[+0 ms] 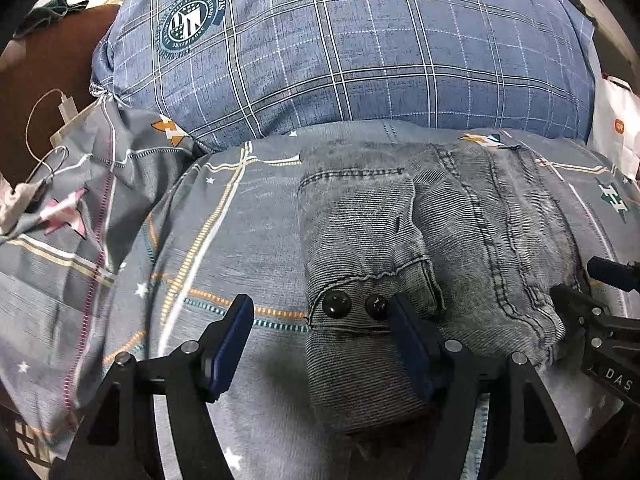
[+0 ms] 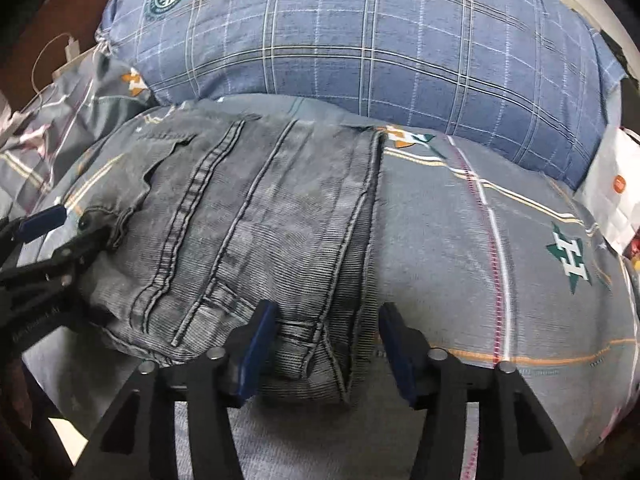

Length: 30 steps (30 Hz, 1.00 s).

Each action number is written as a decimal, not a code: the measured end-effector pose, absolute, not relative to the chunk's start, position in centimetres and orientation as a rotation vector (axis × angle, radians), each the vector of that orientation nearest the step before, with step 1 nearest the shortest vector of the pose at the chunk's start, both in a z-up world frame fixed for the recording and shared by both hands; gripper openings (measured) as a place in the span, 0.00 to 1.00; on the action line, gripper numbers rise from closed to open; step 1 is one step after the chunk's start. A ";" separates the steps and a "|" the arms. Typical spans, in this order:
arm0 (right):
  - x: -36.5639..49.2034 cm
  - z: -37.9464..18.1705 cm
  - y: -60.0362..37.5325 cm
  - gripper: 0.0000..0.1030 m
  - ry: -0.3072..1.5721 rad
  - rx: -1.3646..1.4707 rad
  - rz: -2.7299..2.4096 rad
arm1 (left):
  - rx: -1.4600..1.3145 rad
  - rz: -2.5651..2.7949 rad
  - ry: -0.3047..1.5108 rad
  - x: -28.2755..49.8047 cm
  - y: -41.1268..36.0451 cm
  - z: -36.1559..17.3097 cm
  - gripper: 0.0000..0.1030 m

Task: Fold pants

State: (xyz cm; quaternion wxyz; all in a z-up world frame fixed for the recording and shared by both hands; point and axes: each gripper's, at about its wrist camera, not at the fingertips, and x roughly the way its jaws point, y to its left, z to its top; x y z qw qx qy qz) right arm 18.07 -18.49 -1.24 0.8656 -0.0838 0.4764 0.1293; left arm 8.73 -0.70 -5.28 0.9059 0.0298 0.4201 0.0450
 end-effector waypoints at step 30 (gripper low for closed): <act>12.2 6.1 -20.2 1.00 0.924 -0.102 0.279 | -0.002 0.030 0.790 3.1 -1.8 1.6 0.94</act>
